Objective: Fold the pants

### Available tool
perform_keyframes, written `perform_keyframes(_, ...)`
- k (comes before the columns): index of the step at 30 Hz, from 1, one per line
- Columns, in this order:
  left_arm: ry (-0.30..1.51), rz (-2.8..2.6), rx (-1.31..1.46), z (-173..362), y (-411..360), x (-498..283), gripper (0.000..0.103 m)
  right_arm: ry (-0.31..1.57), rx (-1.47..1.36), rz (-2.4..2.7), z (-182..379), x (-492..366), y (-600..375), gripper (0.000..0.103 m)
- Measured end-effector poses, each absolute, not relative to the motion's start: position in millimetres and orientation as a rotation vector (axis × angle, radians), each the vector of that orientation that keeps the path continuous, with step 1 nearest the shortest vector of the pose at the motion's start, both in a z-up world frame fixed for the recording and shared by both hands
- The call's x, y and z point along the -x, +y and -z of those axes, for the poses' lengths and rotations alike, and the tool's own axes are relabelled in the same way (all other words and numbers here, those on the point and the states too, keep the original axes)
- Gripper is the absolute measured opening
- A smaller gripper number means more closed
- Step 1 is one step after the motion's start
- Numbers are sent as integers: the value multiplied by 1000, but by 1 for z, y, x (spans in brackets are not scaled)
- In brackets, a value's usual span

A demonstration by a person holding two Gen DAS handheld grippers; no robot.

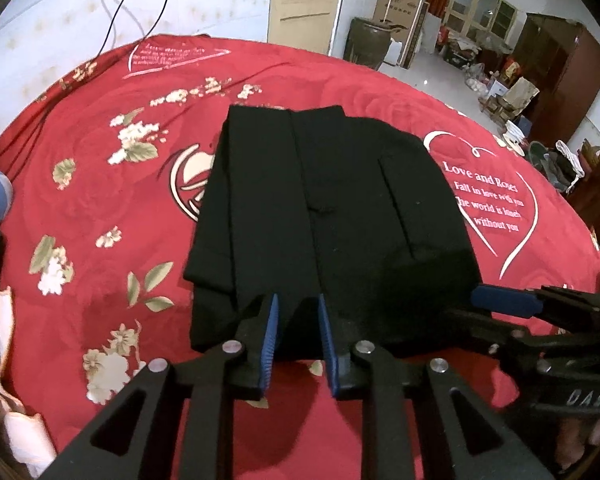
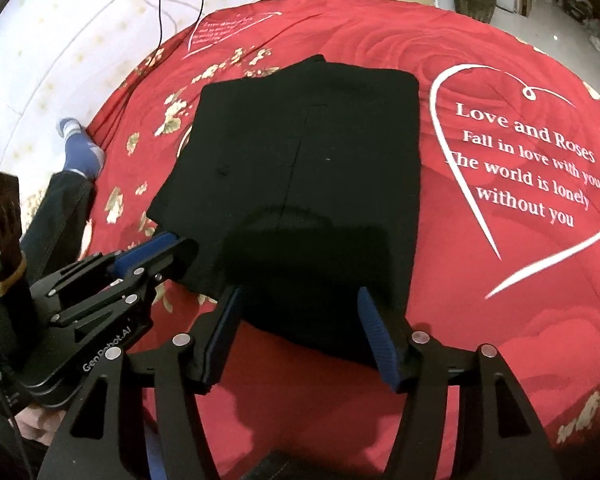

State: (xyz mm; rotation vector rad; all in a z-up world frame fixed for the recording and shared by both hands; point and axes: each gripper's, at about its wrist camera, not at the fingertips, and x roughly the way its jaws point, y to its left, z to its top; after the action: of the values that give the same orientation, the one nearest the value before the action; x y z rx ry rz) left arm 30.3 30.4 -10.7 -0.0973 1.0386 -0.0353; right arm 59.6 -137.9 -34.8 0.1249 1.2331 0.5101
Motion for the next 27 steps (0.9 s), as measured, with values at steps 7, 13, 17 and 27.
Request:
perform_keyframes(7,979,47,131,-12,46,-31,39,1210,-205,-469,20,-52,-158,60)
perform_keyframes(13,964,10,193,-9,76,-47,48,1180,-205,-454,13,-70,-163,60)
perform_keyframes(17,966,5,238,4,91,-68,51,1178,-252,-449,20,-96,-173,60)
perform_keyframes(27,983,93,289,38,98,-103,70,1208,-324,-499,58,-141,-171,60)
